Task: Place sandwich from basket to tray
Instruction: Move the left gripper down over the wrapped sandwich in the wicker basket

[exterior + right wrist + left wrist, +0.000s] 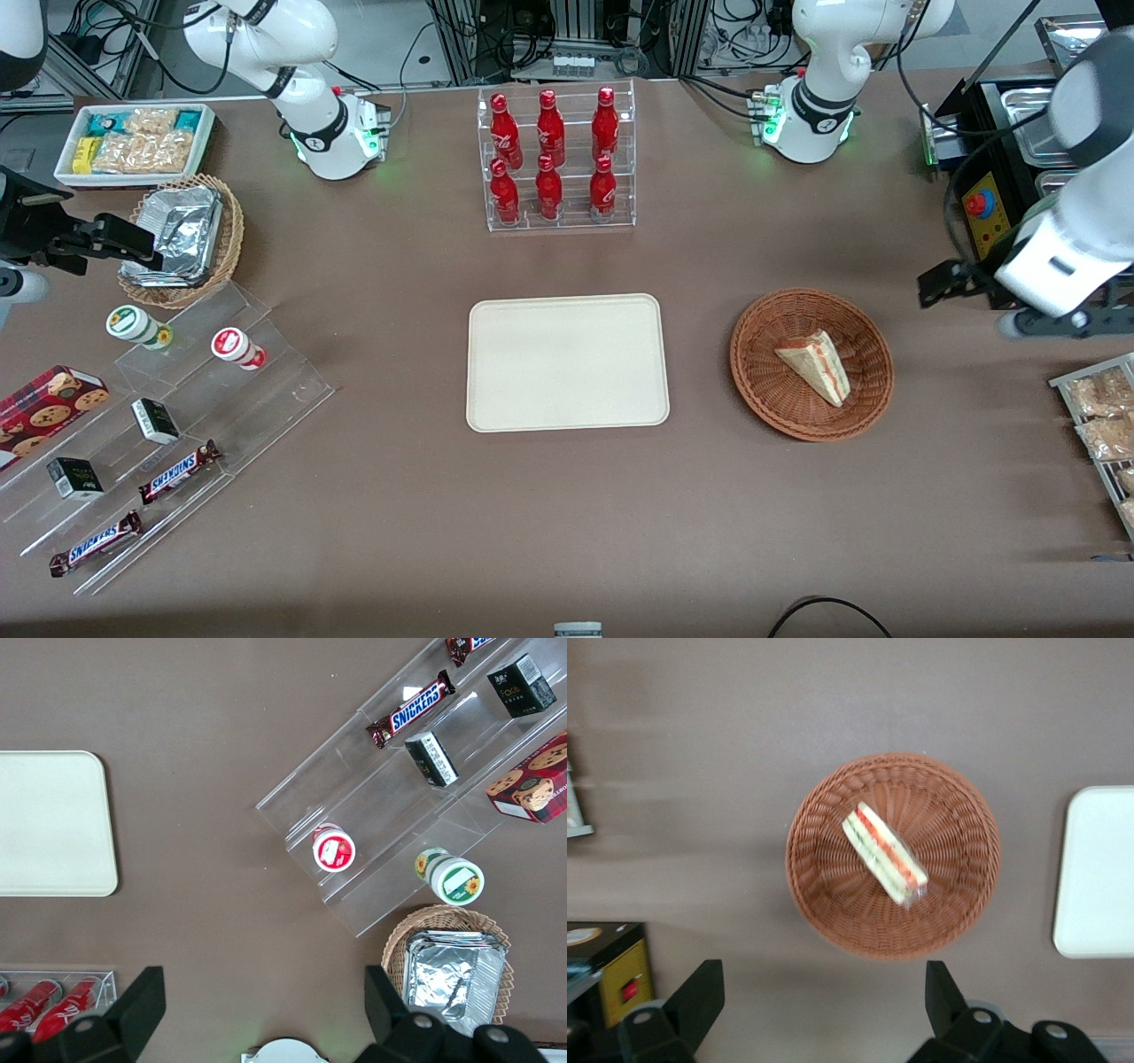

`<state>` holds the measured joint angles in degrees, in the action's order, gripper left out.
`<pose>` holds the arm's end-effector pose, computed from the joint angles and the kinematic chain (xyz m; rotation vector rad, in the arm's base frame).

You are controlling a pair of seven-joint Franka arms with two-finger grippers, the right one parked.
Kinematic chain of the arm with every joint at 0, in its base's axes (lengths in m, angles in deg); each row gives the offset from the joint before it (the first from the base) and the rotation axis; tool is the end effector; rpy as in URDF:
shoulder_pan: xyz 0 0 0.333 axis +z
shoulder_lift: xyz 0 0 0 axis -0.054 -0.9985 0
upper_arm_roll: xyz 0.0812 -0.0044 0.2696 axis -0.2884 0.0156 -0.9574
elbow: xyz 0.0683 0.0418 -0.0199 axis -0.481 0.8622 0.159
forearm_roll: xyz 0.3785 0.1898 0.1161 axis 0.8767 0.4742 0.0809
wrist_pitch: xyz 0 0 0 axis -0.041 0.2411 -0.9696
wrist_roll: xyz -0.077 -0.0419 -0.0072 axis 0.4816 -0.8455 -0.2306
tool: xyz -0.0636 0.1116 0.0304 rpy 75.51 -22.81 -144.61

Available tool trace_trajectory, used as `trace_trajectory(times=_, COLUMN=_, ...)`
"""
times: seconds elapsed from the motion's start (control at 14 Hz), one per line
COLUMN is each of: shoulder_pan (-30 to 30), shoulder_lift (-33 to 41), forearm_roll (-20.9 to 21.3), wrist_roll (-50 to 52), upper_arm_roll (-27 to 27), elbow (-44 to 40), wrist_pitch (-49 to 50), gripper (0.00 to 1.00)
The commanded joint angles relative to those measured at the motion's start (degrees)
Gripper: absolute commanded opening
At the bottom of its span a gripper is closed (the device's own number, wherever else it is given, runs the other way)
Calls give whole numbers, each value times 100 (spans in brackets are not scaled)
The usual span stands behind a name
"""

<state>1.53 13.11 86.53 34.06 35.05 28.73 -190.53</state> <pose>0.6193 -0.0330 0.4515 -3.1252 -0.0655 0.0771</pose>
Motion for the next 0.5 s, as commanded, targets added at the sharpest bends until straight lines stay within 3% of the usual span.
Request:
trace_trajectory(times=0.0, shoulder_pan=7, shoulder_lift=227, forearm_roll=93, wrist_roll=895, upper_arm_roll=89, elbow=1046, wrist_pitch=-1003, gripper=100)
trace_trajectory(times=0.29, shoulder_pan=-89, shoulder_lift=298, forearm_roll=-214, wrist_roll=2844, upper_arm_roll=133, elbow=2155, wrist_pitch=-2226, gripper=100)
trace_trajectory(times=0.43, shoulder_pan=-256, shoulder_lift=272, forearm_roll=-259, wrist_roll=3244, upper_arm_roll=141, elbow=2673, wrist_pitch=-2910, gripper=100)
